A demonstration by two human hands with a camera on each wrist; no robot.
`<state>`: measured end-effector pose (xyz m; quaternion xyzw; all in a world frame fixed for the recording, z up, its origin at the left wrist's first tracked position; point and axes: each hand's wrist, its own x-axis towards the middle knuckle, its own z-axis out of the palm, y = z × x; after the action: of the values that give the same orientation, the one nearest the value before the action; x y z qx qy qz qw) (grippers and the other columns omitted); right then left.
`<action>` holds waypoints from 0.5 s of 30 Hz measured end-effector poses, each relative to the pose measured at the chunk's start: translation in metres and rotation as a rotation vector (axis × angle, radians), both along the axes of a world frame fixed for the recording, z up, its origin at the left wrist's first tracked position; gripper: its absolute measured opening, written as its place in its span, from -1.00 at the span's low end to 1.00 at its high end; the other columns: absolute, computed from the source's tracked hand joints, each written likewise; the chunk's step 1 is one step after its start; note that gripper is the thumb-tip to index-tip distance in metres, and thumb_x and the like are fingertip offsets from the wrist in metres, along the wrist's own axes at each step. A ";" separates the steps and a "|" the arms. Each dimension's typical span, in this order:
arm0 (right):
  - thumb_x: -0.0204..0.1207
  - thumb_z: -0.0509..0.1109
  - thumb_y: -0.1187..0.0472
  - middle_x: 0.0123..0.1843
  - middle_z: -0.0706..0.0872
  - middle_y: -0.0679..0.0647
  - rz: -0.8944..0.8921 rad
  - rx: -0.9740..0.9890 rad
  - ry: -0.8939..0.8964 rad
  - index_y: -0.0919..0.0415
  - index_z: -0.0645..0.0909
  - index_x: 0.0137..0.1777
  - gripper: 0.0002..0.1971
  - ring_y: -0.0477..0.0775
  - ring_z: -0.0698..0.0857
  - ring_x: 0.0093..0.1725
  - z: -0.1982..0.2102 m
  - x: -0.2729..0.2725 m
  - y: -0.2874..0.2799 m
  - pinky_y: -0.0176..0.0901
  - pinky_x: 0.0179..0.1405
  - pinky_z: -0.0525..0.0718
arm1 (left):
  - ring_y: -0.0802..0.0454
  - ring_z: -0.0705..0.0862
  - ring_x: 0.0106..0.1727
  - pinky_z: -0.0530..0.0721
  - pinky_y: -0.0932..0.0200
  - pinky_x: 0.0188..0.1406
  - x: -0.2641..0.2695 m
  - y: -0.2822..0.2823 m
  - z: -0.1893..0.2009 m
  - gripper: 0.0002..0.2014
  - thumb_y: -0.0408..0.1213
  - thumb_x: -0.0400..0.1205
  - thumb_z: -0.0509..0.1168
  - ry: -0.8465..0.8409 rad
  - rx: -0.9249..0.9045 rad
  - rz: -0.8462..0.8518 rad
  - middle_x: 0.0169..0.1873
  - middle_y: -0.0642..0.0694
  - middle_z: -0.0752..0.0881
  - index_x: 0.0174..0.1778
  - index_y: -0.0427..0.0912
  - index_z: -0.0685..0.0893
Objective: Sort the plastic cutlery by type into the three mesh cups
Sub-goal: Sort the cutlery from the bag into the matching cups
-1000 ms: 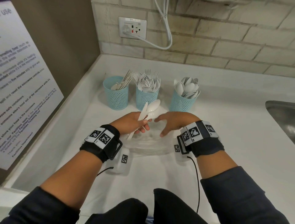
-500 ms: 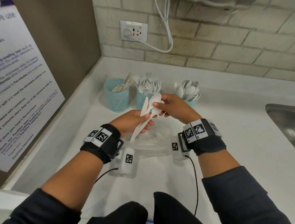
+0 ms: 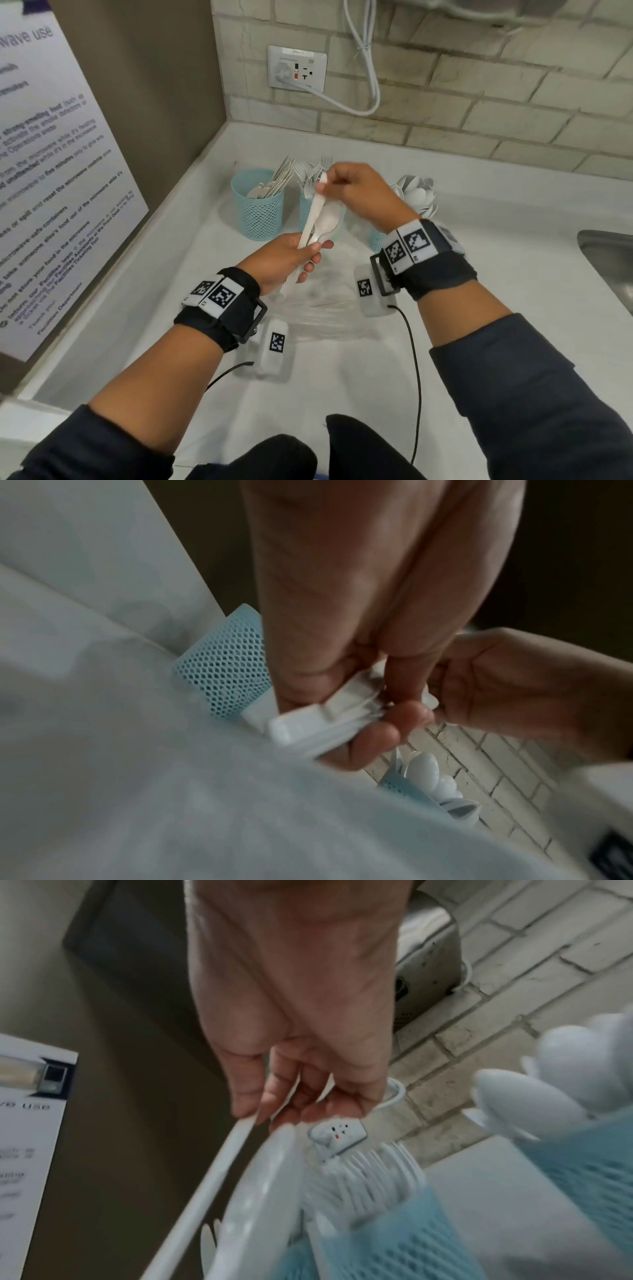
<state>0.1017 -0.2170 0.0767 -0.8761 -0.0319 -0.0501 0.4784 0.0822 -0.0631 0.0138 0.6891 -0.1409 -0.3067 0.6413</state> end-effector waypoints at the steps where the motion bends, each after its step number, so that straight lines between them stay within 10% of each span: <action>1: 0.52 0.42 0.23 -0.39 0.51 -0.01 -0.046 0.012 -0.041 0.15 0.51 -0.32 -0.80 -0.10 0.45 -0.41 0.008 0.006 0.001 -0.33 -0.32 0.44 | 0.19 0.42 -0.43 0.43 0.31 -0.41 0.001 0.001 0.001 -0.79 -0.31 0.74 0.08 -0.007 -0.007 0.020 -0.38 0.03 0.47 0.14 -0.17 0.62; 9: 0.62 0.26 0.31 -0.30 0.67 0.09 -0.338 0.318 -0.486 0.10 0.37 -0.18 -0.82 -0.17 0.64 -0.54 0.054 0.041 0.019 -0.30 -0.49 0.65 | 0.16 0.39 -0.44 0.44 0.36 -0.51 0.006 0.015 0.004 -0.80 -0.31 0.74 0.08 0.117 -0.106 0.251 -0.37 -0.02 0.46 0.03 -0.16 0.63; 15: 0.62 0.20 0.33 -0.36 0.71 0.22 -0.263 0.002 -0.540 0.34 0.53 0.15 -0.83 0.23 0.73 -0.32 0.018 0.062 0.051 -0.05 -0.27 0.69 | 0.12 0.42 -0.43 0.42 0.33 -0.52 0.007 0.022 0.005 -0.78 -0.38 0.72 0.06 0.157 -0.125 0.402 -0.36 -0.06 0.50 0.16 -0.29 0.58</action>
<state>0.1641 -0.1660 0.0945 -0.8274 -0.0441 -0.3429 0.4427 0.0893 -0.0414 0.0185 0.6363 0.0307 -0.2161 0.7399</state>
